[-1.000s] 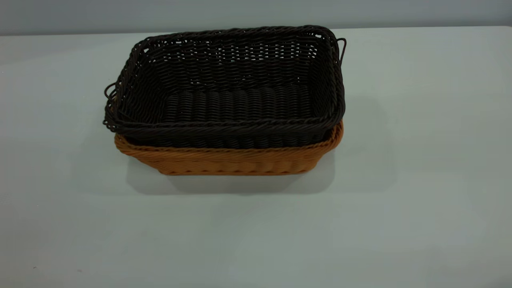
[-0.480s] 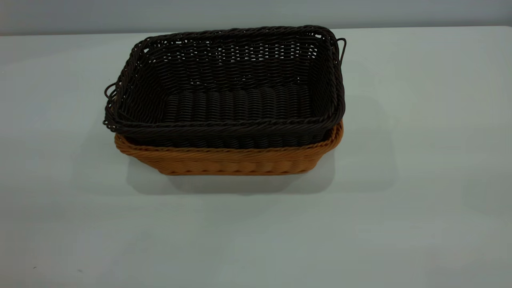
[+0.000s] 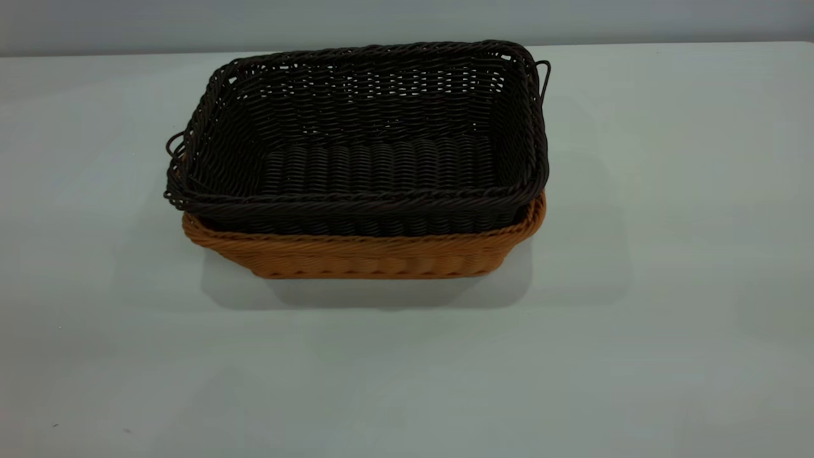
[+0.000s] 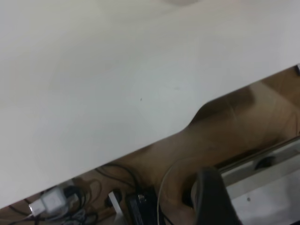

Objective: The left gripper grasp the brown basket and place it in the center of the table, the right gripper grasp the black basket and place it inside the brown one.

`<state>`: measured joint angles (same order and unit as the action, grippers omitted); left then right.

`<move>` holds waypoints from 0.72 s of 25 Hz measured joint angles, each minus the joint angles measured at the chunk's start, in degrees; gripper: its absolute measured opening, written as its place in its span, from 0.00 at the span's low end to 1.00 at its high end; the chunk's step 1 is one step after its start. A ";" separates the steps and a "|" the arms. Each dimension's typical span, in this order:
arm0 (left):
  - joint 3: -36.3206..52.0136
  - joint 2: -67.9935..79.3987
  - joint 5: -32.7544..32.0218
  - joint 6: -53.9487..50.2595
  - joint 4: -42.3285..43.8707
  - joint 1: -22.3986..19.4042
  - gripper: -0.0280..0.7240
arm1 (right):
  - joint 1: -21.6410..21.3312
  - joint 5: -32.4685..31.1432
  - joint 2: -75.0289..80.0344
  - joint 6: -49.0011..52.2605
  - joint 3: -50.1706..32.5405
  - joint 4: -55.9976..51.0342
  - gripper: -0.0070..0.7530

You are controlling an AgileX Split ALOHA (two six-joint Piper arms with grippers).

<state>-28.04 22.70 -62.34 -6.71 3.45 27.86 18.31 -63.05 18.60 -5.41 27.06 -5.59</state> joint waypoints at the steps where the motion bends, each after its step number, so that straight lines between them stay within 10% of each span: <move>1: 0.00 -0.32 0.00 0.00 0.00 0.00 0.56 | 0.00 0.00 0.00 0.00 0.00 0.00 0.75; 8: 0.00 -0.88 0.00 0.06 -0.20 -1.95 0.56 | -6.15 0.00 -0.99 0.04 0.00 -0.46 0.75; 13: 0.00 -0.88 0.00 0.06 -0.18 -13.25 0.56 | -18.45 0.00 -7.75 0.15 0.00 -0.60 0.75; 18: 0.00 -1.02 0.00 0.06 -0.13 -21.85 0.56 | -19.39 -0.59 -18.99 0.15 0.00 -1.04 0.75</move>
<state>-28.04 21.68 -62.34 -6.64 3.32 6.00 -1.08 -63.65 -0.40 -5.26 27.06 -6.63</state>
